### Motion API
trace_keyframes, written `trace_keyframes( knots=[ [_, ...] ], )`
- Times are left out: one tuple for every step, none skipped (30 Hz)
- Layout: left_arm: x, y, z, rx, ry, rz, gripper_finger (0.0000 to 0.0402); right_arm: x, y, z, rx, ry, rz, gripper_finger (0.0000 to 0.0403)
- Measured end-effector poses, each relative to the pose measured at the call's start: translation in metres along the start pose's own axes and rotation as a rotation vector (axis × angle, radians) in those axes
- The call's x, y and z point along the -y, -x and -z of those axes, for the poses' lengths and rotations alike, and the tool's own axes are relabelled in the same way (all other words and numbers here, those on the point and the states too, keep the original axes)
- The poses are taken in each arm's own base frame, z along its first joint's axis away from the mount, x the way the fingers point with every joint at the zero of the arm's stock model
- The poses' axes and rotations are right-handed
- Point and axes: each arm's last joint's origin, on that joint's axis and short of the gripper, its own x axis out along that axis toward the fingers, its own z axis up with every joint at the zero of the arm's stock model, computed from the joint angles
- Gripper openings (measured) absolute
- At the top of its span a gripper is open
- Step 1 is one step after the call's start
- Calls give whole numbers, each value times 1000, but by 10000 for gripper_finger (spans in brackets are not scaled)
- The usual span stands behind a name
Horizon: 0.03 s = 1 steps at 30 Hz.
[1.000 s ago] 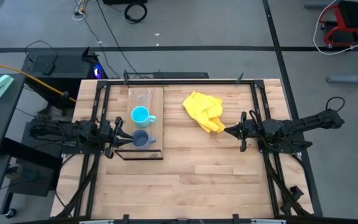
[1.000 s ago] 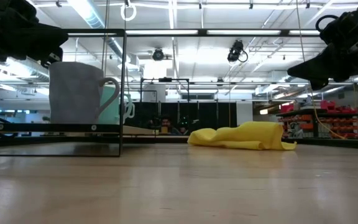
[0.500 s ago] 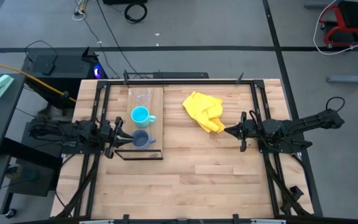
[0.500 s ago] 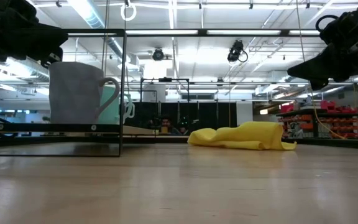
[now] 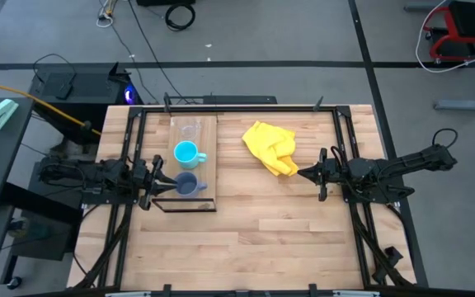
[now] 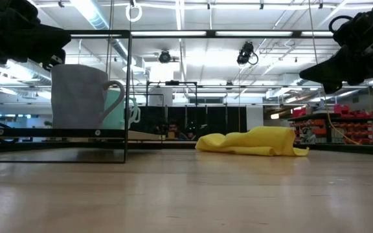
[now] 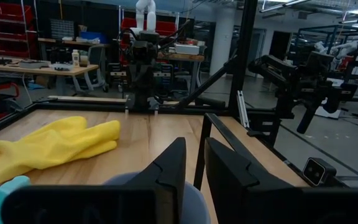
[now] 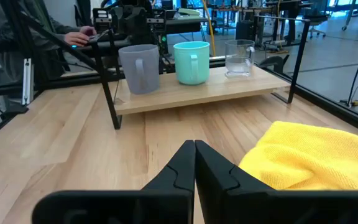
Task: Stack small to large cups/mugs on shelf
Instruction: Return to Home Position
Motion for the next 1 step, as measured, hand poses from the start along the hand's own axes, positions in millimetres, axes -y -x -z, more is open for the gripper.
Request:
trace_keyframes(
  knots=[
    [0,0,0,0,0,0,67,0,0,0,0,0,0,13]
  ],
)
